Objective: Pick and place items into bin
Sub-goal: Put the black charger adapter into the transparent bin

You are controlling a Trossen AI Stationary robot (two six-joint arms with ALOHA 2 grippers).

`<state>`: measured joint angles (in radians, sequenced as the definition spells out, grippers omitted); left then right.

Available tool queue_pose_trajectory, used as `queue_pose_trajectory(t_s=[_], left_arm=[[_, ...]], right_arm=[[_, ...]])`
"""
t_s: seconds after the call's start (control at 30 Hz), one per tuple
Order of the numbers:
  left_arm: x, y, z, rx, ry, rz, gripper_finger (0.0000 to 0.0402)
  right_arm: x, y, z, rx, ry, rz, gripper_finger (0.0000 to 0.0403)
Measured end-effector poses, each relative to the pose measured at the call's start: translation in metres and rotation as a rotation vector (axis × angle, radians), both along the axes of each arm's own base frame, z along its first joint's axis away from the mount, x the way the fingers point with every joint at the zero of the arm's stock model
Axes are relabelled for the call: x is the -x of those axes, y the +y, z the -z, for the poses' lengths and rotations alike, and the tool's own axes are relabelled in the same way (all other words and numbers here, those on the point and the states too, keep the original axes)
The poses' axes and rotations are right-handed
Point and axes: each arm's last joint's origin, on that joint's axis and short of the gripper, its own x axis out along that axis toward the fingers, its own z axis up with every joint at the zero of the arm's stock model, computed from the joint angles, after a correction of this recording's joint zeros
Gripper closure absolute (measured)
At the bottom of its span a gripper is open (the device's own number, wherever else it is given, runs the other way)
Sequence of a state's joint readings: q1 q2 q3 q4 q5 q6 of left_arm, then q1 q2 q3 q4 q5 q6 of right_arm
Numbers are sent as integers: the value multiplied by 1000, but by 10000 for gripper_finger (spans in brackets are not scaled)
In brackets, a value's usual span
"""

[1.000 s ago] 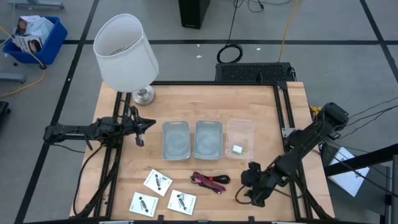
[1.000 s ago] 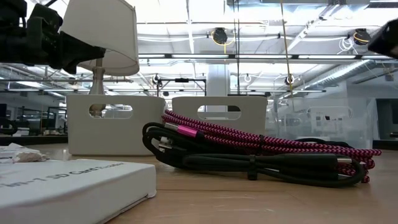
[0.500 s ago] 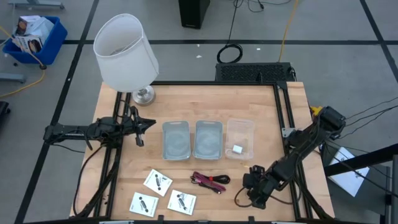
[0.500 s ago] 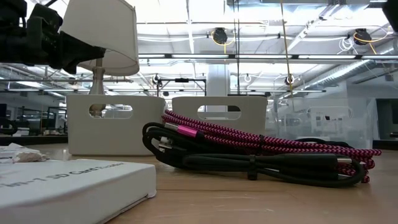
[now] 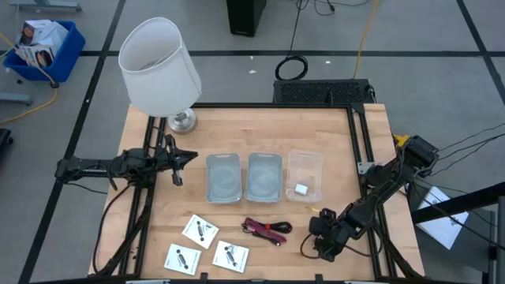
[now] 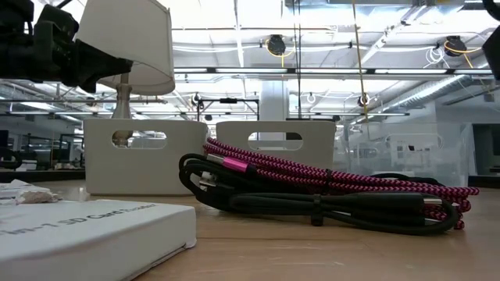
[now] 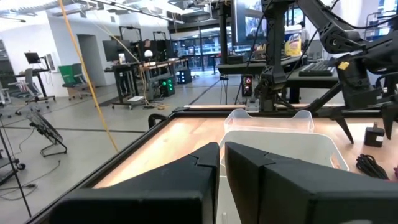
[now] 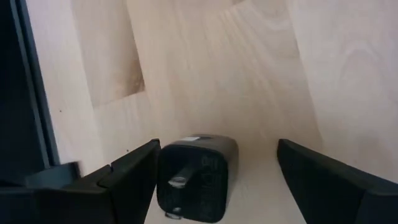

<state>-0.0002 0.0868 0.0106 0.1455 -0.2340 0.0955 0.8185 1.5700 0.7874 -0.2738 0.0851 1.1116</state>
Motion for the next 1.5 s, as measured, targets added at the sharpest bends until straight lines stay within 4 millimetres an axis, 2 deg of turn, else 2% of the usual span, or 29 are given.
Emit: queue_pose_trajectory(t_s=[0.13, 0.23, 0.5, 0.7, 0.87, 1.07, 1.23, 1.37, 1.5], left_arm=[[0, 0, 0, 0, 0, 0, 366], [0, 0, 0, 0, 0, 0, 366], [0, 0, 0, 0, 0, 0, 366], [0, 0, 0, 0, 0, 0, 366], [0, 0, 0, 0, 0, 0, 366], [0, 0, 0, -1, 0, 0, 366], [0, 0, 0, -16, 3, -2, 366], [0, 0, 0, -29, 7, -4, 366], [0, 0, 0, -31, 6, -5, 366]], right_arm=[[1, -1, 2, -11, 5, 2, 96], [0, -2, 2, -13, 15, 4, 123], [0, -3, 3, -32, 39, -39, 265], [-4, -9, -6, -73, 19, -95, 265], [-13, -20, -31, -81, -96, -133, 265], [-24, -53, -76, -32, -340, -180, 264], [-20, -102, -105, 181, -481, -117, 264], [-11, -139, -113, 361, -447, -5, 264], [-10, -162, -109, 422, -356, 38, 264]])
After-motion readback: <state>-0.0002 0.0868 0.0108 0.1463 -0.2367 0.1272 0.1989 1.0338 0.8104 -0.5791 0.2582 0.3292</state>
